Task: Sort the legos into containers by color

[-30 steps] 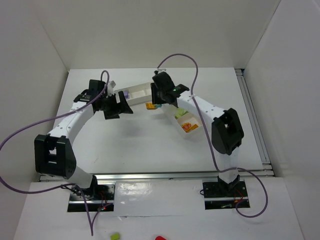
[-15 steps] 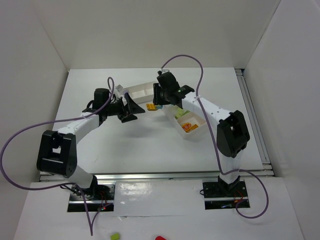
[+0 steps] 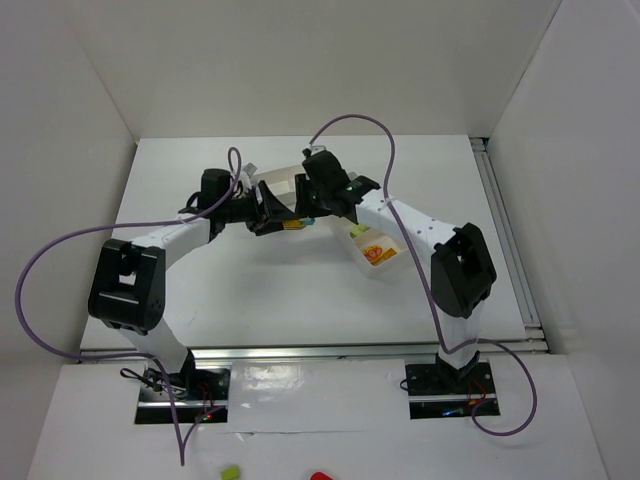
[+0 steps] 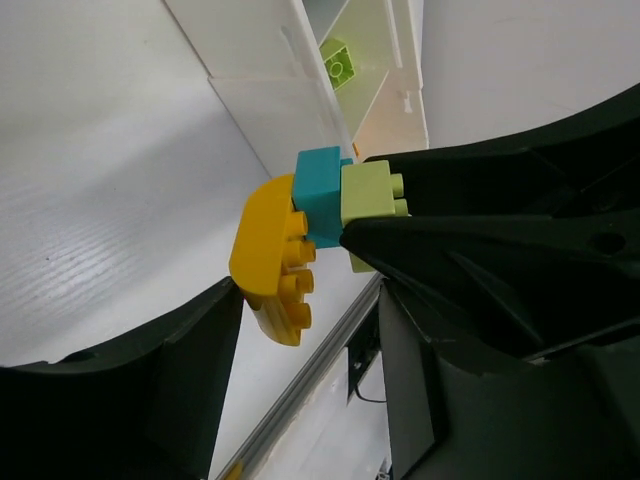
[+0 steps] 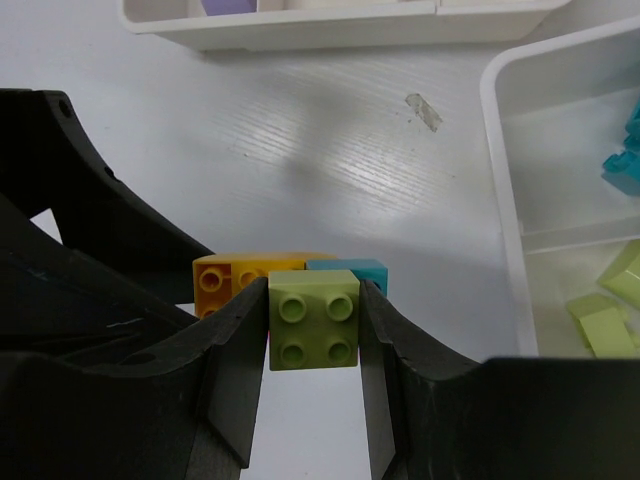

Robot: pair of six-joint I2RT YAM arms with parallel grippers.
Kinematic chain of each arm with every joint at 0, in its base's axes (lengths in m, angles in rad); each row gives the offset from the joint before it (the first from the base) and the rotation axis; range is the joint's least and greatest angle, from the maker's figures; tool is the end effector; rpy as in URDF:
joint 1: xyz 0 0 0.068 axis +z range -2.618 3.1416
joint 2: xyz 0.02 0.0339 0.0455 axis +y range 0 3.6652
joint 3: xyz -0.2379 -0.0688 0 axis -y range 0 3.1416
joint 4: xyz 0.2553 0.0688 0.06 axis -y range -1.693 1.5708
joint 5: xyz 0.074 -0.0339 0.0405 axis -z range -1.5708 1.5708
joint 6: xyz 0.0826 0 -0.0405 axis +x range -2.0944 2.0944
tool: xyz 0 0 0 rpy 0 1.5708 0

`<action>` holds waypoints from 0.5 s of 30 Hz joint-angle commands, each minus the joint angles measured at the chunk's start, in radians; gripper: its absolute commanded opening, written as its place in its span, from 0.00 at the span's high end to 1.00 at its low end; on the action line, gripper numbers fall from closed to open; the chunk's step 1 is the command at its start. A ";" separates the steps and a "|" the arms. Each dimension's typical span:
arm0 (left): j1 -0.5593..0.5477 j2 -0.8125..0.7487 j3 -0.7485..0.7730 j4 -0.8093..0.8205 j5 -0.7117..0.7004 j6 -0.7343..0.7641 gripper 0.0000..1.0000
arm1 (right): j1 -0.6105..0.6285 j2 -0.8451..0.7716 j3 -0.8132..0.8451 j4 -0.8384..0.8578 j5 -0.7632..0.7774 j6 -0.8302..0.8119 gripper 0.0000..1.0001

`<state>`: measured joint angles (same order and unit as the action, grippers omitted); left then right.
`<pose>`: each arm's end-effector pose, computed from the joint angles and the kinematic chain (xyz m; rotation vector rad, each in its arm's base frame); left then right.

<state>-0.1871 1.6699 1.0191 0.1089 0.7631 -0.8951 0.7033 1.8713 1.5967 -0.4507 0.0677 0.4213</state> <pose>0.3800 -0.1300 0.1743 -0.2986 2.2664 -1.4157 0.3617 0.2994 0.2255 -0.2943 2.3276 0.4954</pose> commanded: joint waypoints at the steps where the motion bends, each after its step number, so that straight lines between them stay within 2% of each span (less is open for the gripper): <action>1: -0.006 0.011 0.033 0.048 0.007 0.007 0.35 | 0.022 -0.046 0.014 0.040 -0.008 0.017 0.71; 4: -0.006 0.024 0.033 0.048 0.007 0.007 0.48 | 0.022 -0.046 0.005 0.049 -0.008 0.027 0.71; 10: -0.006 0.024 0.015 0.048 0.007 0.007 0.59 | 0.032 -0.035 0.005 0.049 -0.008 0.027 0.71; 14: -0.006 0.024 0.035 0.002 -0.016 0.028 0.77 | 0.032 -0.035 0.016 0.049 0.004 0.027 0.71; 15: -0.006 0.024 0.048 -0.018 -0.025 0.042 0.85 | 0.032 -0.035 0.016 0.049 0.004 0.027 0.71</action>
<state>-0.1856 1.6936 1.0206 0.0929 0.7307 -0.8883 0.7101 1.8709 1.5967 -0.4507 0.0826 0.4297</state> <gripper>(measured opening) 0.350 0.447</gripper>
